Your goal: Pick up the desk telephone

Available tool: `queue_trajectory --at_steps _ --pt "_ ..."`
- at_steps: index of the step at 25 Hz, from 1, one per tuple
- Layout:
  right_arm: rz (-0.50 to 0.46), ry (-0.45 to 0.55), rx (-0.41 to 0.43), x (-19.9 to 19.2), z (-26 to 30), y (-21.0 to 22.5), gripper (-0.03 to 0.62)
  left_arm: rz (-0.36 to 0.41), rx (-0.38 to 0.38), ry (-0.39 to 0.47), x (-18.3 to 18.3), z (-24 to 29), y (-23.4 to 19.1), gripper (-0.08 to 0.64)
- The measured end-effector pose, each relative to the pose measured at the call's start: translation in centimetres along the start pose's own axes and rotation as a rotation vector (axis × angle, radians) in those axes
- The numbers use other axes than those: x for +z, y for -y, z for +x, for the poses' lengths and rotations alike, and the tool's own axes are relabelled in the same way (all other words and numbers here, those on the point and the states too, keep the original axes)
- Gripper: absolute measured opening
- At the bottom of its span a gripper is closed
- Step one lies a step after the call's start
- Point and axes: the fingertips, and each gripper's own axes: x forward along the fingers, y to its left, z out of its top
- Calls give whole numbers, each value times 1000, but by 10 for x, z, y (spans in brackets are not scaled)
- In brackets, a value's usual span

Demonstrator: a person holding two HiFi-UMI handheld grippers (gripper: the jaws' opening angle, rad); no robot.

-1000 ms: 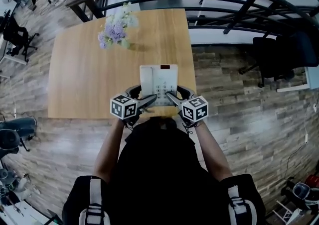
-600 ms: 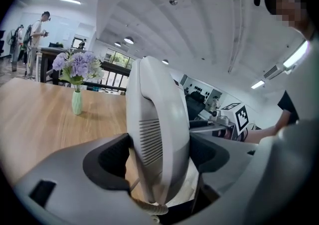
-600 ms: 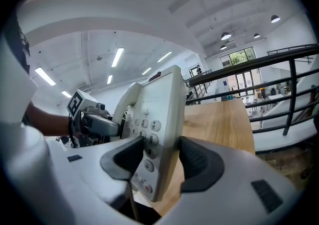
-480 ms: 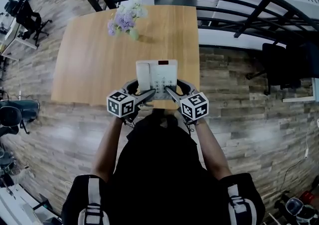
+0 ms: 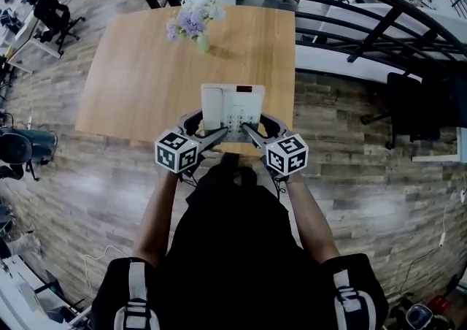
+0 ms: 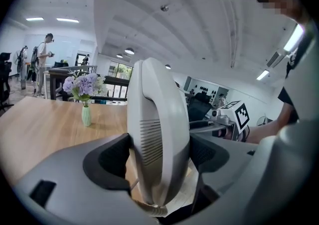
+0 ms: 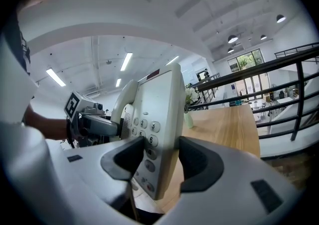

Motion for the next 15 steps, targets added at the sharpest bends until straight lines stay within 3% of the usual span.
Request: queue_trajectory --at_steps 15 --pt "-67 13 52 11 -10 -17 235 -35 59 73 3 -21 14 391"
